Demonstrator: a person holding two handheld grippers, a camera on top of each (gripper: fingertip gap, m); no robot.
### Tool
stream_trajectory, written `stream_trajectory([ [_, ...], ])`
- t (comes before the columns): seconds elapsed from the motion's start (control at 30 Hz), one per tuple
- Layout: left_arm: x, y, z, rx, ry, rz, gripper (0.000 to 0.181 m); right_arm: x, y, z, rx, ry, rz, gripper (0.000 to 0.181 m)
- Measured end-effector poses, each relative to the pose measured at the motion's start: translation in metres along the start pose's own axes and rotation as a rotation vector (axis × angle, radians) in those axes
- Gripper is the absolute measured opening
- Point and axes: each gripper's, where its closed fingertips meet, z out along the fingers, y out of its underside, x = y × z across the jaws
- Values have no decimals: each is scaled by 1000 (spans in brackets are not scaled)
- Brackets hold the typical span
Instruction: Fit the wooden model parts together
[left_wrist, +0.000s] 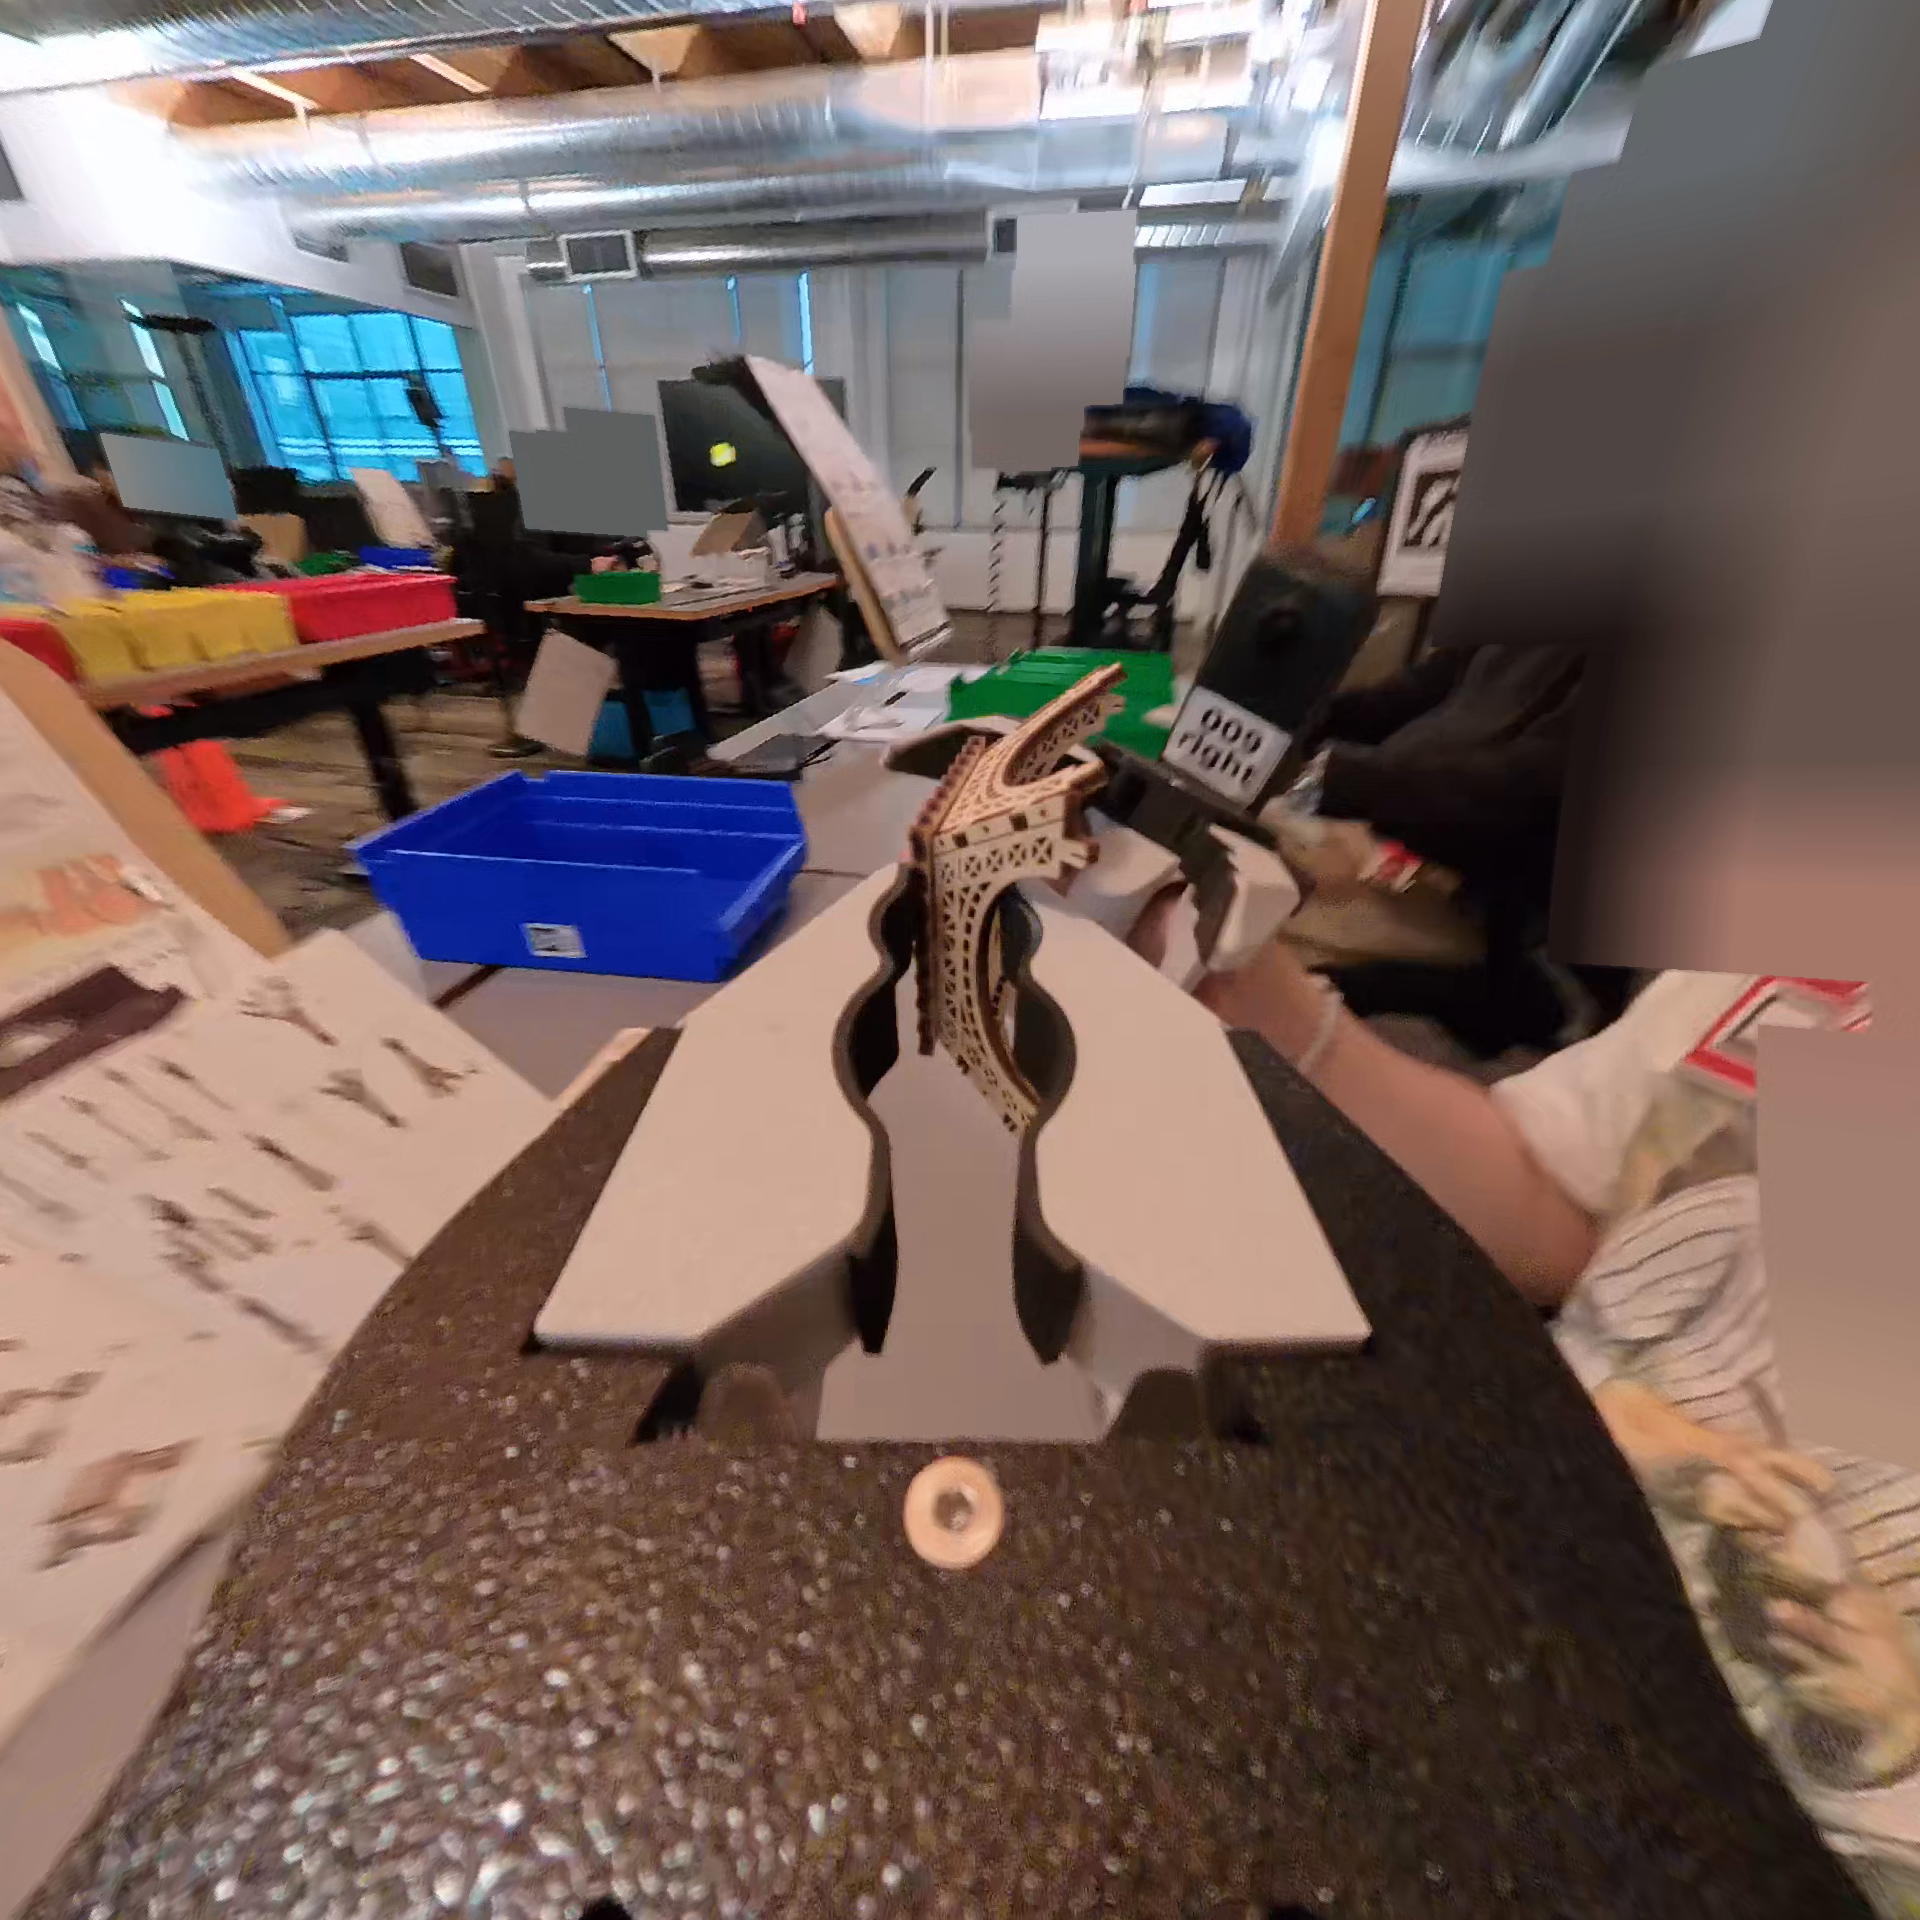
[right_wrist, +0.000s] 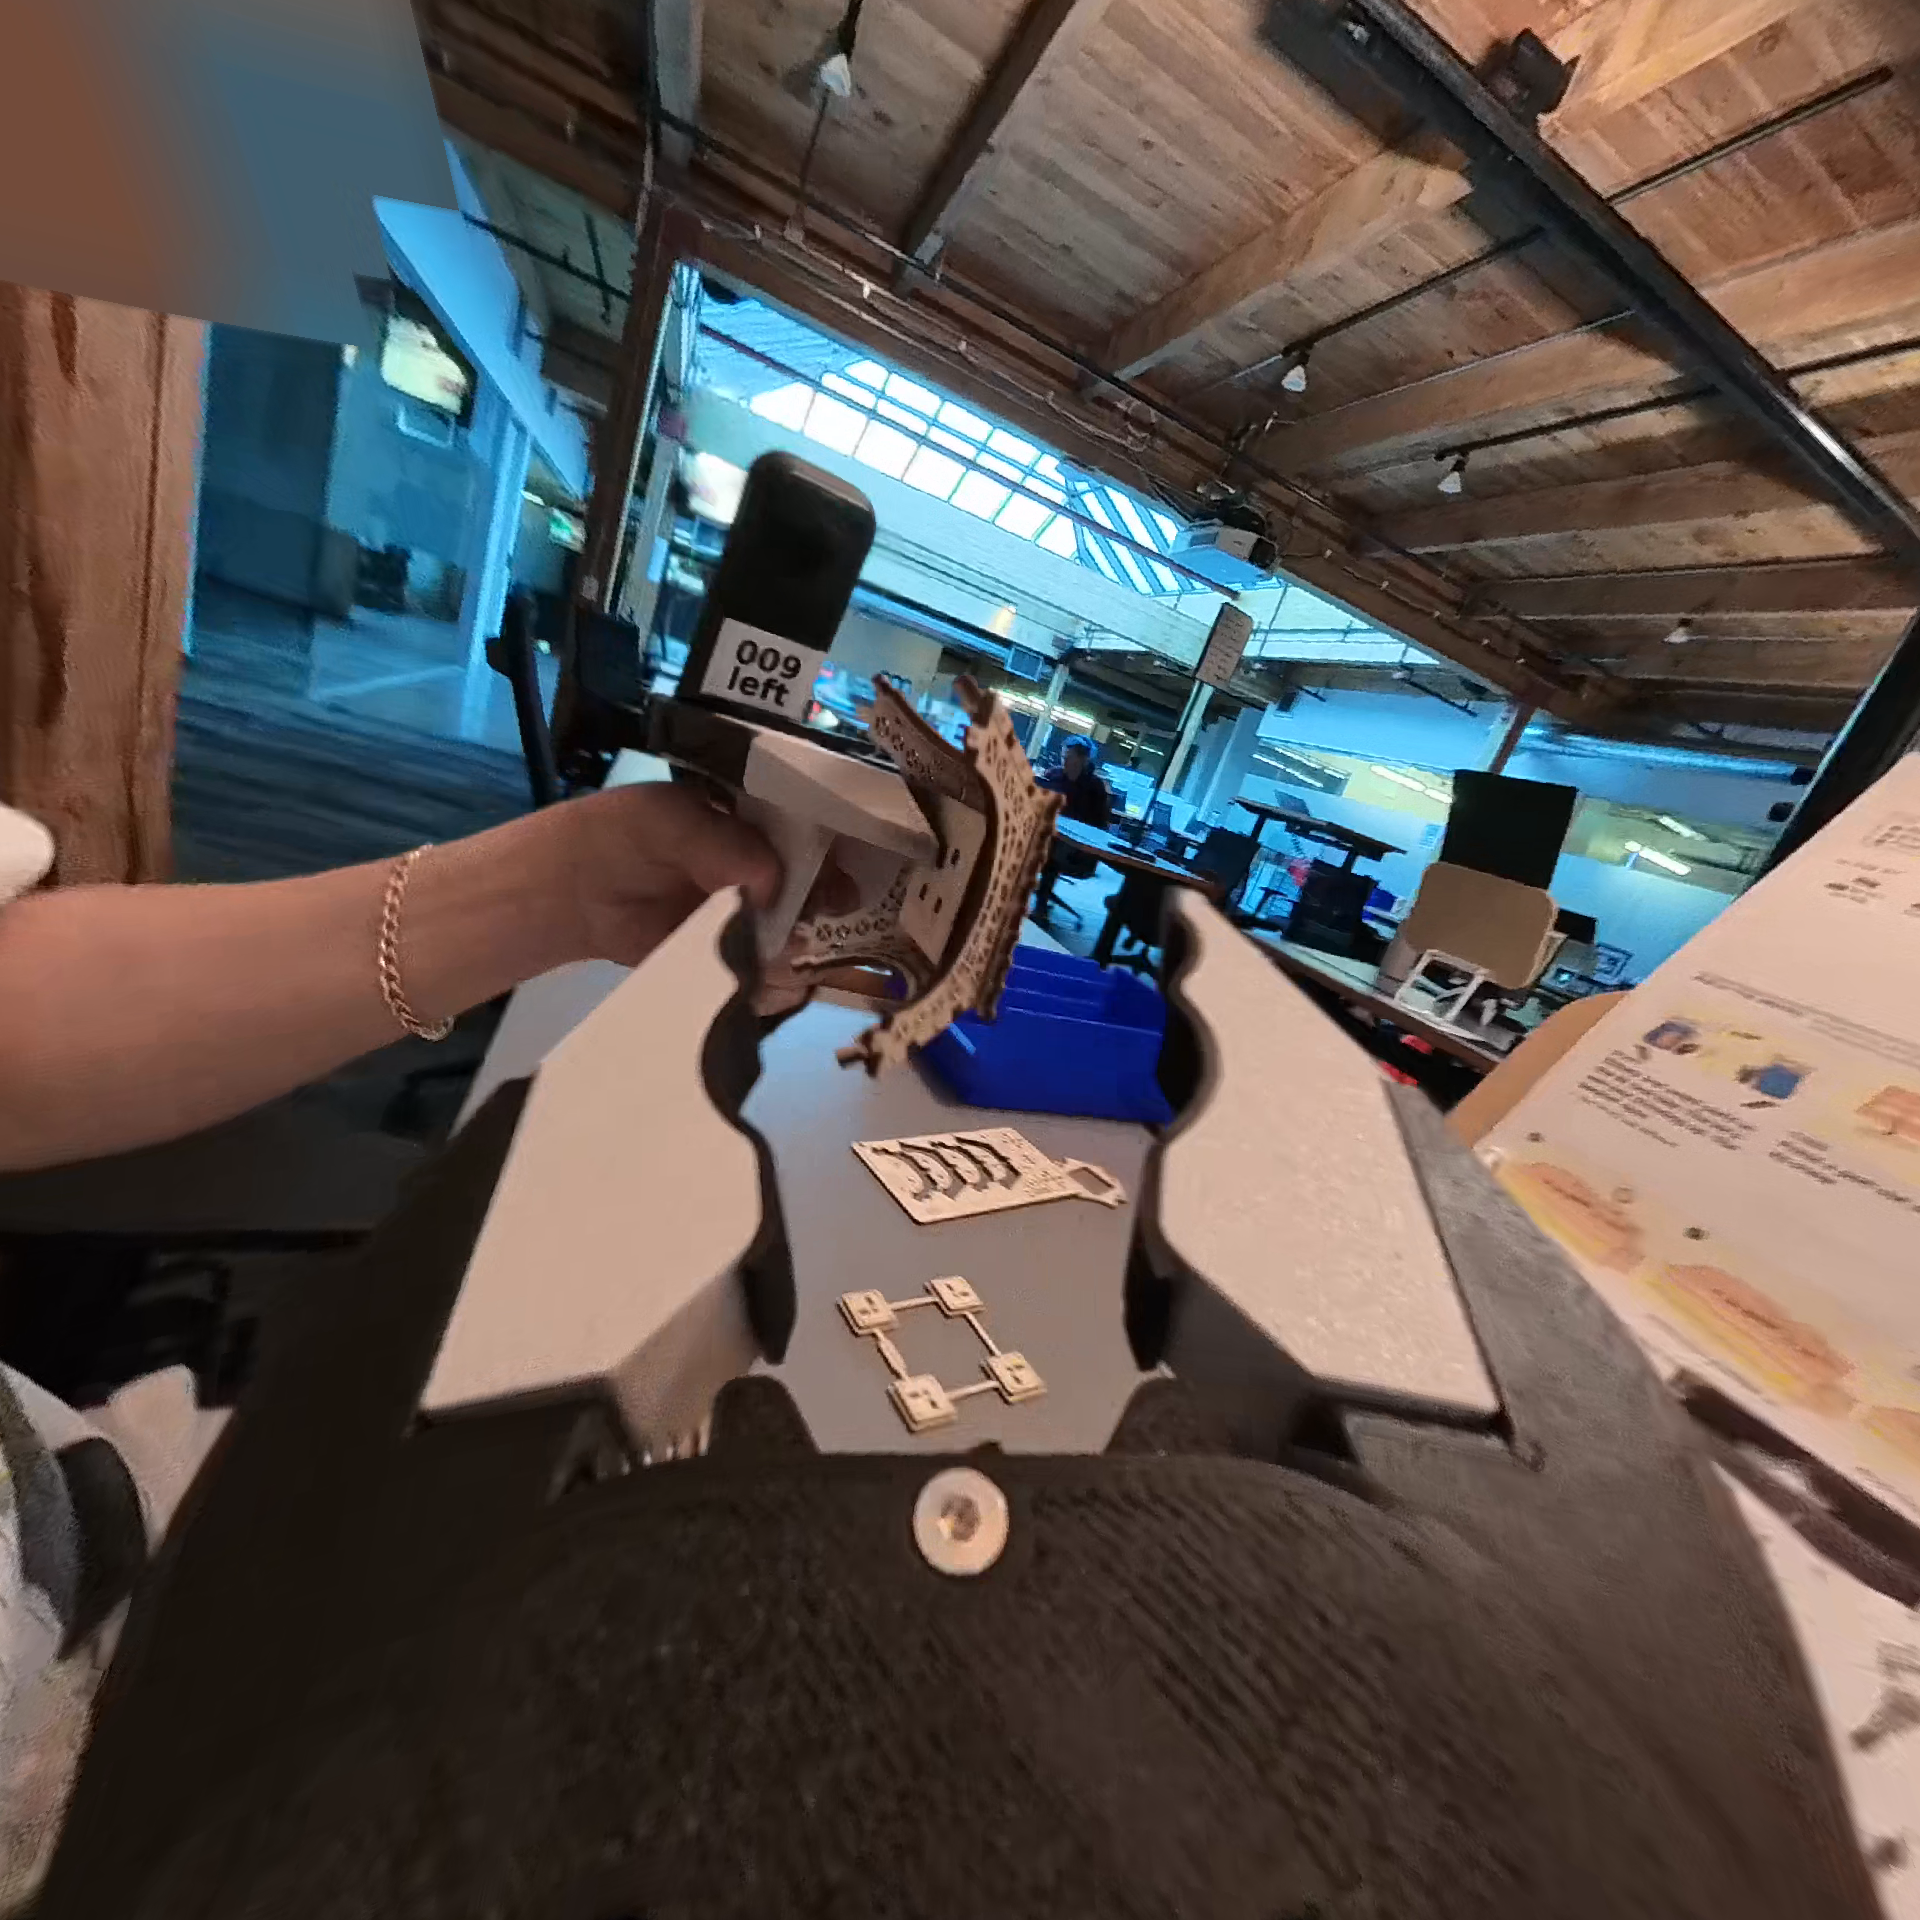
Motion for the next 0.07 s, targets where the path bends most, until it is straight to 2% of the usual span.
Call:
stream_trajectory([
  [0.07, -1, 1, -2, 57, 77, -168, 13, 0, 2, -7, -8, -13, -70, 100],
])
